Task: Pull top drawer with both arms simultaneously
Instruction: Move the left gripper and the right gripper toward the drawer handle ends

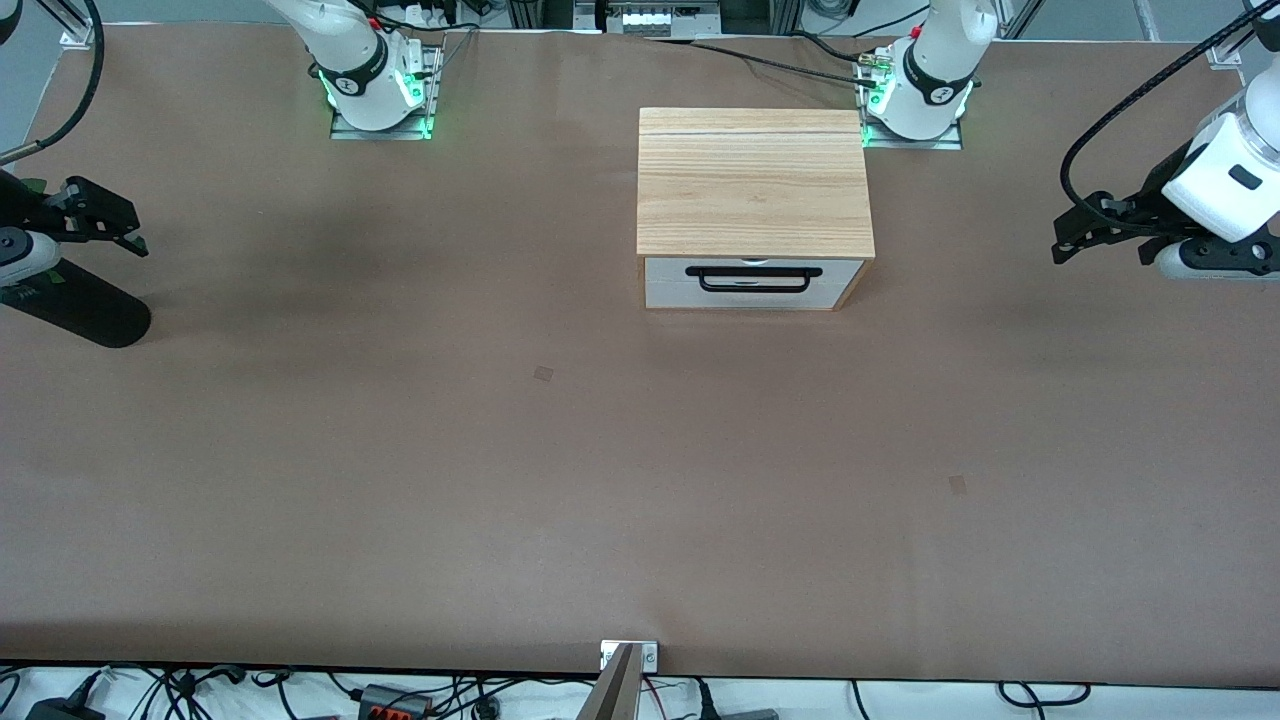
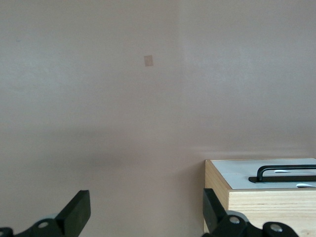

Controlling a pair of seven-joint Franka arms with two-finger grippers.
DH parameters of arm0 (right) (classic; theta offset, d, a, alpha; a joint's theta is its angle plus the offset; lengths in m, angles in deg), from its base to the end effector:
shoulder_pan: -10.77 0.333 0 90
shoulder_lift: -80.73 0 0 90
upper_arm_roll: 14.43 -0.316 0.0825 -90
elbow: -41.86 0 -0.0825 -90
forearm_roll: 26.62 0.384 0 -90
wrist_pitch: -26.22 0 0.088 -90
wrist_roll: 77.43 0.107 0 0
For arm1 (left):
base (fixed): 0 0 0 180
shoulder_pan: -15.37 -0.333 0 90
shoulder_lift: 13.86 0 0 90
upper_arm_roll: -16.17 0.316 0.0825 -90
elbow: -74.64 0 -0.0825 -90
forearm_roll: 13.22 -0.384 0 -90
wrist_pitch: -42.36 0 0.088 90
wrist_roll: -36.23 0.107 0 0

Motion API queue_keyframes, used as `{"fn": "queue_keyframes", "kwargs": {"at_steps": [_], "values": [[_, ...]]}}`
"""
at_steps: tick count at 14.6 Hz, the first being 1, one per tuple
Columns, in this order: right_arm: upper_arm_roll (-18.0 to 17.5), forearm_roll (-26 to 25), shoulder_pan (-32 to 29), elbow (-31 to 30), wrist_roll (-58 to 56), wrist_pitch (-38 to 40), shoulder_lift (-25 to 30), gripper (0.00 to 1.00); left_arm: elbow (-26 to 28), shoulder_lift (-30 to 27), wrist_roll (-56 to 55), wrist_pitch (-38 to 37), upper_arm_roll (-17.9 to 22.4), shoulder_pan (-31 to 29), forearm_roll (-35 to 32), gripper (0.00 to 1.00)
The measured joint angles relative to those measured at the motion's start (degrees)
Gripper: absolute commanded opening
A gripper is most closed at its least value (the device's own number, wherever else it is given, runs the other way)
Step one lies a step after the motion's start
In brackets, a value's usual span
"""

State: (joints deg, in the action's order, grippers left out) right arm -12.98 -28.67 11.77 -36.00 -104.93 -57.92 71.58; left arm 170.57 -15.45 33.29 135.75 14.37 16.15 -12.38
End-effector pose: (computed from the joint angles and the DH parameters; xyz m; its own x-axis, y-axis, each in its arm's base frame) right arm 0.5933 -0.0074 0.6231 0.8902 0.4513 -0.0626 0.4528 -0.8915 0.0122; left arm 0.5484 -0.0264 0.5959 0.9998 0.0072 -0.0173 0.0074 -0.9999 0.0129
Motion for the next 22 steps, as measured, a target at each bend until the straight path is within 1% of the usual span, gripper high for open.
{"fn": "queue_keyframes", "kwargs": {"at_steps": [7, 13, 16, 18, 20, 22], "values": [[0.0, 0.0, 0.0, -0.03, 0.0, -0.02, -0.07, 1.0, 0.0, 0.01, -0.02, 0.0, 0.0, 0.03, 0.0, 1.0], [0.0, -0.02, -0.01, -0.2, 0.0, -0.49, -2.61, 1.0, 0.0, 0.1, -0.16, -1.01, -0.04, 0.15, 0.0, 1.0], [0.0, -0.1, 0.05, -0.21, 0.01, -0.51, -3.03, 1.0, -0.1, 1.23, -0.17, -3.67, -0.2, 0.63, 0.0, 1.0], [-0.01, 0.13, 0.05, -0.27, 0.05, -0.52, -4.41, 1.0, -0.39, 2.85, 0.05, -6.35, -0.68, 0.89, 0.03, 1.0], [-0.03, 2.13, 0.07, -0.31, 0.05, -0.64, -6.36, 1.0, -0.82, 4.21, 1.19, -9.07, -1.23, 1.1, 0.53, 1.0], [-0.02, 5.7, 0.03, -0.4, 0.05, -0.72, -8.76, 1.0, -1.04, 4.85, 4.4, -11.71, -1.36, 1.08, 3.49, 1.0]]}}
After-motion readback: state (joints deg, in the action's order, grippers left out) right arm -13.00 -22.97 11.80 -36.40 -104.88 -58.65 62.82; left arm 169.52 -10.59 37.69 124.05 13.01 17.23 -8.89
